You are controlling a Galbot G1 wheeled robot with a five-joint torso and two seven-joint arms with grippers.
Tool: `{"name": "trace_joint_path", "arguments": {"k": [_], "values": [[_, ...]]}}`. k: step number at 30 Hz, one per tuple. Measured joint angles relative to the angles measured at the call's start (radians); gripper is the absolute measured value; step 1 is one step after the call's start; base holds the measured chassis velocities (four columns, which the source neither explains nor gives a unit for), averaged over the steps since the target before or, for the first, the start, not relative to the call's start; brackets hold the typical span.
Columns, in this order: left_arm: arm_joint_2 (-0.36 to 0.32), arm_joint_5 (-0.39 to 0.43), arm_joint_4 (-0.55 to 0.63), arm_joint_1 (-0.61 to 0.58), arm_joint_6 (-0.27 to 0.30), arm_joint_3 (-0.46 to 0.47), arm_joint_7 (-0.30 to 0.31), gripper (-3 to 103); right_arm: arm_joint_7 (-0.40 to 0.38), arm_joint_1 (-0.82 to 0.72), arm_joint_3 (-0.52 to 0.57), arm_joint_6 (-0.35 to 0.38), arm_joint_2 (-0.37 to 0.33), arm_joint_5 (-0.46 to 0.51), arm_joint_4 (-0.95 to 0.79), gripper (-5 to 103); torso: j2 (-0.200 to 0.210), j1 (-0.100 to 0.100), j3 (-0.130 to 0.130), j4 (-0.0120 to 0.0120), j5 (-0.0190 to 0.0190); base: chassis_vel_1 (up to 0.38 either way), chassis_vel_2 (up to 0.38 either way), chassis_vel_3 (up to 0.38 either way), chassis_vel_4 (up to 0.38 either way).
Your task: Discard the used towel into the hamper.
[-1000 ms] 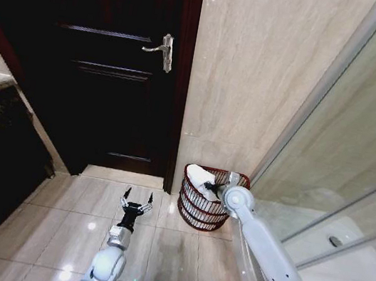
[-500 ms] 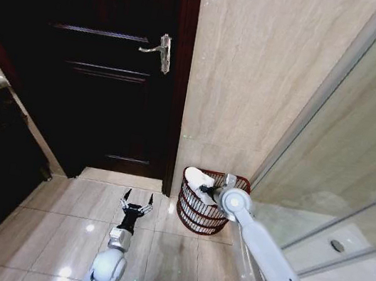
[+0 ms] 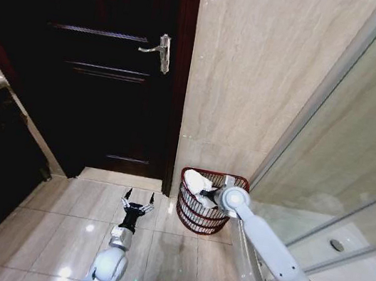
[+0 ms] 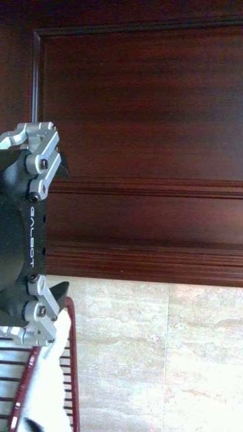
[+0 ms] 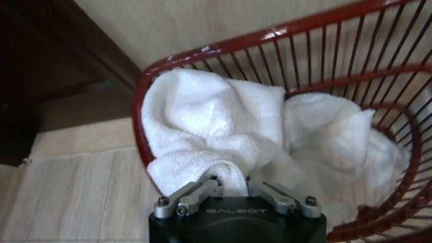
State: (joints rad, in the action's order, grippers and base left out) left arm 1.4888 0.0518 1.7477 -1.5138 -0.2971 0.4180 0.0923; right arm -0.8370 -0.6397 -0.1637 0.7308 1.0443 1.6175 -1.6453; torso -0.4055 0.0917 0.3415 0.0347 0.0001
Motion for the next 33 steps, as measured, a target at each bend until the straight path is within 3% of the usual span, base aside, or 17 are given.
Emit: {"name": "trace_joint_path", "arguments": {"k": [6,13,21,24,33], "values": [[0.019,-0.015,0.002,-0.008,-0.01,0.002,0.001,100,-0.007,0.003,0.0,0.0,0.028,0.03,0.046,6,0.0,0.0,0.0,-0.0003,-0.0001,0.0,0.0,0.0,0.0],[0.031,-0.03,0.009,-0.017,-0.015,0.001,0.002,100,0.02,0.021,0.023,0.0,0.08,-0.02,0.118,6,0.0,0.0,0.0,-0.0002,-0.0001,0.0,0.0,0.0,0.0],[0.035,-0.039,0.01,-0.019,-0.02,0.0,0.002,100,0.147,0.025,0.049,0.0,0.139,-0.121,0.187,6,0.0,0.0,0.0,-0.0003,-0.0002,0.0,0.0,0.0,0.0],[0.034,-0.04,0.01,-0.018,-0.021,-0.001,0.002,100,0.23,0.021,0.064,0.0,0.168,-0.193,0.243,6,0.0,0.0,0.0,-0.0003,-0.0003,0.0,0.0,0.0,0.0],[0.026,-0.039,0.009,-0.009,-0.02,-0.002,0.002,100,0.235,0.016,0.079,0.0,0.227,-0.235,0.298,5,0.0,0.0,0.0,-0.0002,-0.0001,0.0,0.0,0.0,0.0]]}}
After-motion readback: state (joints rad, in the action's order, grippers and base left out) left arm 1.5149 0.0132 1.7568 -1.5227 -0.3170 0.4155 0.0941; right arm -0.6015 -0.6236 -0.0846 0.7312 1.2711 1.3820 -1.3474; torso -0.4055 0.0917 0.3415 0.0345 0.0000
